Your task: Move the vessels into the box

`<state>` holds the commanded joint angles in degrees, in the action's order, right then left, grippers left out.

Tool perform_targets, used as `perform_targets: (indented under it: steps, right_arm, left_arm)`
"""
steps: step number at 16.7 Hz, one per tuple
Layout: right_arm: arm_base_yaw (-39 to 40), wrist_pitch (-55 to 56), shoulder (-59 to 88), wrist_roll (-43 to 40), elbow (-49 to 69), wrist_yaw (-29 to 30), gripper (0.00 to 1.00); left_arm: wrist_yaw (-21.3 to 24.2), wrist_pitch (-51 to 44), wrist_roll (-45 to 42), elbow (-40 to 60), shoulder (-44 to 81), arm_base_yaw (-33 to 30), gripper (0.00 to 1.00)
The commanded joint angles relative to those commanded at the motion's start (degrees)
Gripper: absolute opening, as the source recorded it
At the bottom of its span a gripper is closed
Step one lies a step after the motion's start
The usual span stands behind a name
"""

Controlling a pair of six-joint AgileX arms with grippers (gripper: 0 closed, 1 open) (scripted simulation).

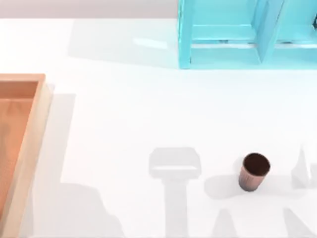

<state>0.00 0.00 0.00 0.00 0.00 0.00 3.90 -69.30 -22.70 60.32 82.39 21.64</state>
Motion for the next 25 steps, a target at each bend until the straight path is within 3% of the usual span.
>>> perform_targets:
  steps: [2,15,25]
  right_arm:
    - [0.00,0.00,0.00,0.00,0.00,0.00,1.00]
    - [0.00,0.00,0.00,0.00,0.00,0.00,1.00]
    - [0.00,0.00,0.00,0.00,0.00,0.00,1.00]
  left_arm:
    - [0.00,0.00,0.00,0.00,0.00,0.00,0.00]
    - [0.00,0.00,0.00,0.00,0.00,0.00,0.98]
    - [0.00,-0.15,0.04,0.16,0.00,-0.02,1.00]
